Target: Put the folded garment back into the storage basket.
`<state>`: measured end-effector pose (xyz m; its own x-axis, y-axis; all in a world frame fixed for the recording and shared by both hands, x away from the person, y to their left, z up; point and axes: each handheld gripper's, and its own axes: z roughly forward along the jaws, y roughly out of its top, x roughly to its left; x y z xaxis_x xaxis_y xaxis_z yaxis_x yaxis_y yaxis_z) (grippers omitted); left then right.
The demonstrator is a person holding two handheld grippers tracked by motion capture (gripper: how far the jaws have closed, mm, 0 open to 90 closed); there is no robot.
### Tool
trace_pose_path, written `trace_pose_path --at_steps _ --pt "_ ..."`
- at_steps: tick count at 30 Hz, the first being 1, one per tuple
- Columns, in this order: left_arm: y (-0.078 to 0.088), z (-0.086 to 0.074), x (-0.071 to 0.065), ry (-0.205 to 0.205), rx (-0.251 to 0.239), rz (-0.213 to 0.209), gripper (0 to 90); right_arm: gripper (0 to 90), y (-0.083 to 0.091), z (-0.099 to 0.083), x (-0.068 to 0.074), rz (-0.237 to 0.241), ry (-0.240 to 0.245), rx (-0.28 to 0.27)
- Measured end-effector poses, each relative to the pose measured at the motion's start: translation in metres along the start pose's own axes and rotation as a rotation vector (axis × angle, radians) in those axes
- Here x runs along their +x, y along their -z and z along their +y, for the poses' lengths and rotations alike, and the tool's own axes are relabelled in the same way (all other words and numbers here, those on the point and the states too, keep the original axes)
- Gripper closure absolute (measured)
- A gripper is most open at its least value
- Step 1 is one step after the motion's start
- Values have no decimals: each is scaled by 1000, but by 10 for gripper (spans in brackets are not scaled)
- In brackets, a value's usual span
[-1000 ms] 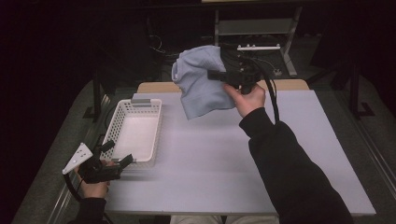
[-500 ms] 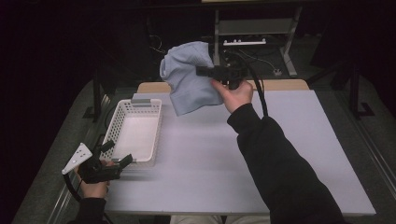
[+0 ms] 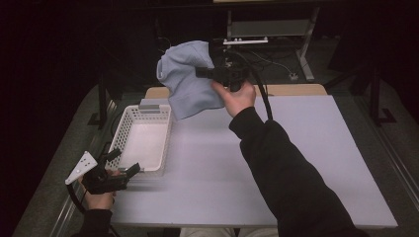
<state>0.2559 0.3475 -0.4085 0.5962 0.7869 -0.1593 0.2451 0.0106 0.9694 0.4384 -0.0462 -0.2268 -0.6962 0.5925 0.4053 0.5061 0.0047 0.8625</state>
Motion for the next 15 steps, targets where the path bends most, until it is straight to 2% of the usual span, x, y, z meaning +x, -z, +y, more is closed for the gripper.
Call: trace_pose_path --at_steps 9,12,15 --pt "0 0 0 2 -3 2 0 709 -19 -1 12 8 -8 6" --pt "0 0 0 1 -2 3 0 708 -20 -1 13 8 -9 6" --pt "0 0 0 1 -3 3 0 709 -29 -1 18 13 -11 4"
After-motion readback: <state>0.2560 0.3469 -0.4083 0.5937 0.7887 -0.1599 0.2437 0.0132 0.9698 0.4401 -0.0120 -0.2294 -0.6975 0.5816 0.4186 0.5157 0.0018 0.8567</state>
